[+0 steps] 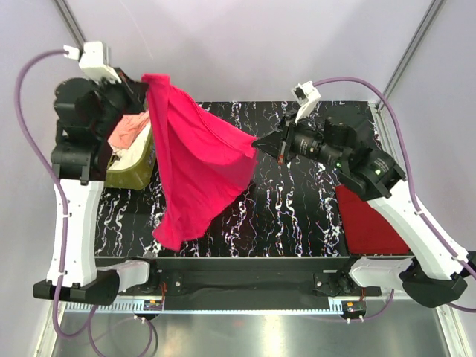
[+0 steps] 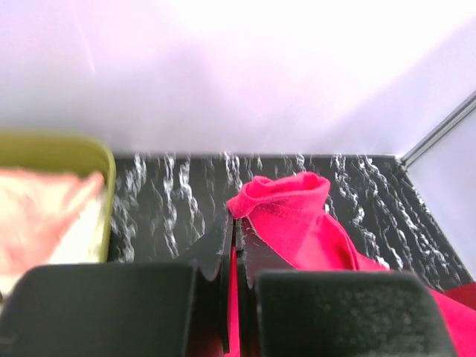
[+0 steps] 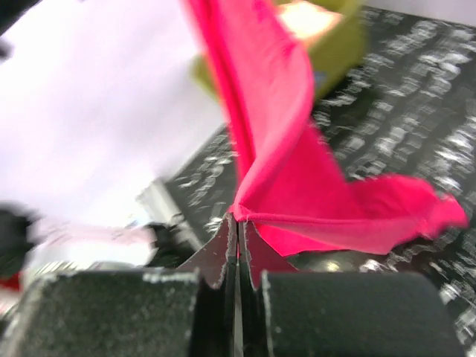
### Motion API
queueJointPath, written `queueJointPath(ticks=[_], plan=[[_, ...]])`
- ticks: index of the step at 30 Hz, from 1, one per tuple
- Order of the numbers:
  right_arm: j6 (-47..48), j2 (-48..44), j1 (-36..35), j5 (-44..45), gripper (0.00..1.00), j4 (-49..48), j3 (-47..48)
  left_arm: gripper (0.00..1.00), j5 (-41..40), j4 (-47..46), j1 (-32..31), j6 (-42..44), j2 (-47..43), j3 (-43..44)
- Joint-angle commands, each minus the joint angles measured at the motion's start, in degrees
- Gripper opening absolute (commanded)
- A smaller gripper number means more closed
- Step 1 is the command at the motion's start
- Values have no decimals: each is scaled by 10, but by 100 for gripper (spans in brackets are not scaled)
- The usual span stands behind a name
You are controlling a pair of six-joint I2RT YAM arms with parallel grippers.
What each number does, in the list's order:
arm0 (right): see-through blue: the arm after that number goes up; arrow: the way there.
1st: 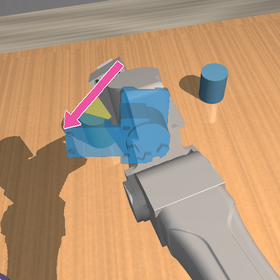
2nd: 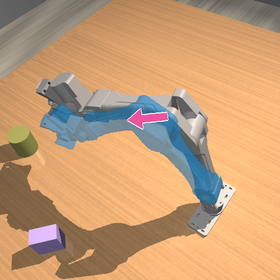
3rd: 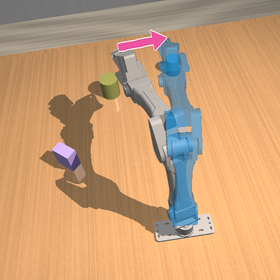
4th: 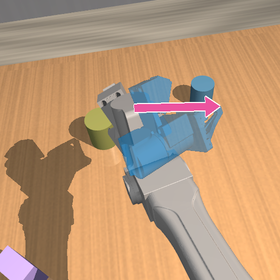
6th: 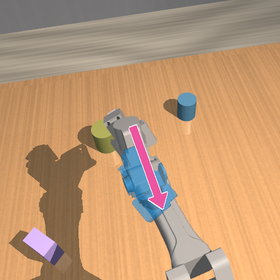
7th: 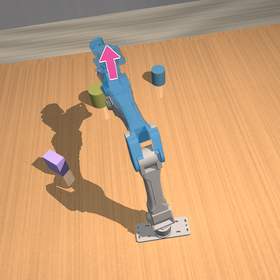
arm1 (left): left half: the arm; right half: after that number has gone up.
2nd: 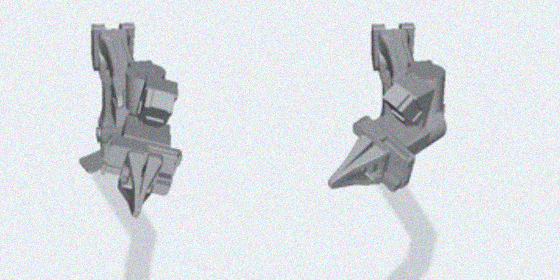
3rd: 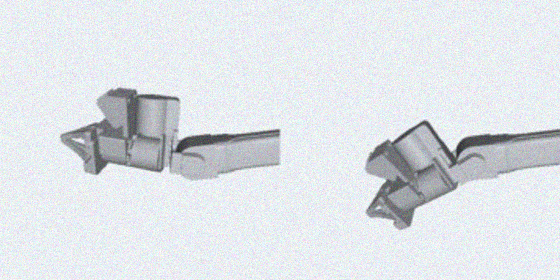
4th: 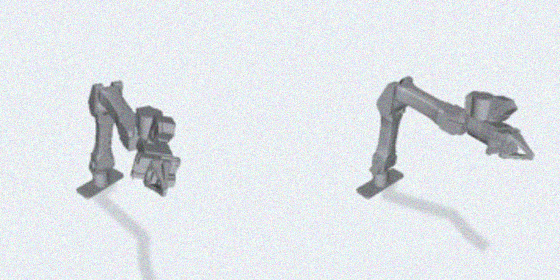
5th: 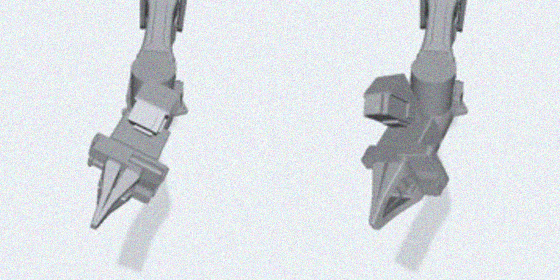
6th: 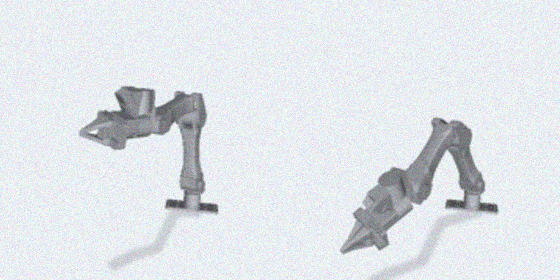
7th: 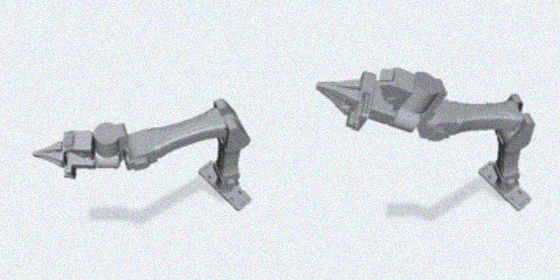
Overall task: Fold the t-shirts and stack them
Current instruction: Flatten the tshirt out
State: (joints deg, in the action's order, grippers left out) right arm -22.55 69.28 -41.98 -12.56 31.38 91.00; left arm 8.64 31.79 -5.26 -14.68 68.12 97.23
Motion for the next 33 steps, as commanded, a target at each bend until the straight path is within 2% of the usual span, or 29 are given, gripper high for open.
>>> queueJointPath(ticks=[1, 6, 9, 10, 15, 18, 23, 24, 26, 27, 28, 29, 31, 32, 33], plan=[[11, -19, -5, -126, 0, -47, 48, 0, 17, -44, -11, 72, -1, 112], [-14, -30, -8, -206, 0, -46, 87, 0, 7, -34, -20, 106, 6, 259], [-30, -34, -14, -246, 0, -50, 94, 0, 24, -44, -20, 117, -1, 317], [-34, -38, -14, -252, 0, -55, 94, 0, 28, -58, -20, 116, -10, 317], [-67, -44, -15, -301, 0, -93, 91, 0, 40, -199, -20, 100, -106, 210], [-75, -61, -15, -295, 0, -122, 51, 0, 47, -204, -20, 84, -92, 198], [-63, -120, -14, -179, 0, -127, -66, 0, 101, -245, -20, 11, -26, 109], [-60, -141, -14, -116, 0, -124, -85, 0, 110, -264, -21, -1, 9, 95], [-65, -164, -13, -47, 0, -125, -163, 0, 131, -283, -40, -17, 74, 54], [-66, -186, -13, 33, 0, -113, -188, 0, 125, -284, -54, -9, 98, 44], [-72, -198, -14, 78, 0, -104, -245, 0, 93, -285, -89, 5, 123, 35], [-73, -209, -11, 161, 0, -95, -275, 0, 71, -285, -108, 34, 180, 22], [-86, -237, -5, 239, 0, -84, -358, 0, 30, -272, -154, 53, 262, 37], [-99, -242, 20, 274, 0, -59, -380, 0, 11, -210, -169, 68, 369, 111], [-132, -245, 41, 312, 0, -33, -403, 7, -5, -164, -185, 77, 432, 168]])
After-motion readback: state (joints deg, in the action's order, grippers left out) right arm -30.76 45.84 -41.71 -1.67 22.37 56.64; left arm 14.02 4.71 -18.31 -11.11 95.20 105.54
